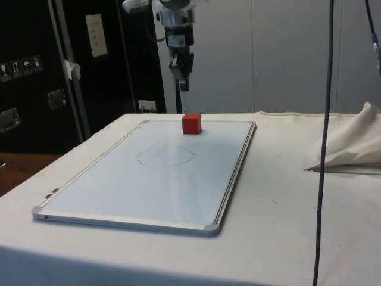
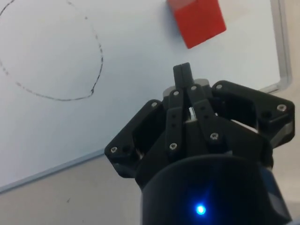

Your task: Push the cube into the marked area.

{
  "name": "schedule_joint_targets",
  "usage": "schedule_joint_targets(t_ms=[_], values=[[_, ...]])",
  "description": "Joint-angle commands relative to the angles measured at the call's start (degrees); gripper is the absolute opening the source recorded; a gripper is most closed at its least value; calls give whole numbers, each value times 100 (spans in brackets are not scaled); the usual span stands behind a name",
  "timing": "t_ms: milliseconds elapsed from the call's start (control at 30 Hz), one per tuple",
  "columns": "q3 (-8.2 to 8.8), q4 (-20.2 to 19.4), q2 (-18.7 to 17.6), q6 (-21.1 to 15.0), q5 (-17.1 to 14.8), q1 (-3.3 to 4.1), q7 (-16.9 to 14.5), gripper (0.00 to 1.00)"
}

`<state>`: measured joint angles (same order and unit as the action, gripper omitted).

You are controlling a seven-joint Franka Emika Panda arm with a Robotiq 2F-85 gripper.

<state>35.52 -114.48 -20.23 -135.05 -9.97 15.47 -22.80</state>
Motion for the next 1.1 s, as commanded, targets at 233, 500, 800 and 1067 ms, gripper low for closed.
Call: schedule_joint_targets(t_ms=[233, 500, 800, 1067], values=[[126, 11, -338, -413, -264, -109, -327, 0], [332, 40, -688, -688, -516, -97, -567, 0], [481, 201, -1283, -968, -1243, -218, -1192, 0], [539, 573, -1896, -957, -2154, -418, -1908, 0]])
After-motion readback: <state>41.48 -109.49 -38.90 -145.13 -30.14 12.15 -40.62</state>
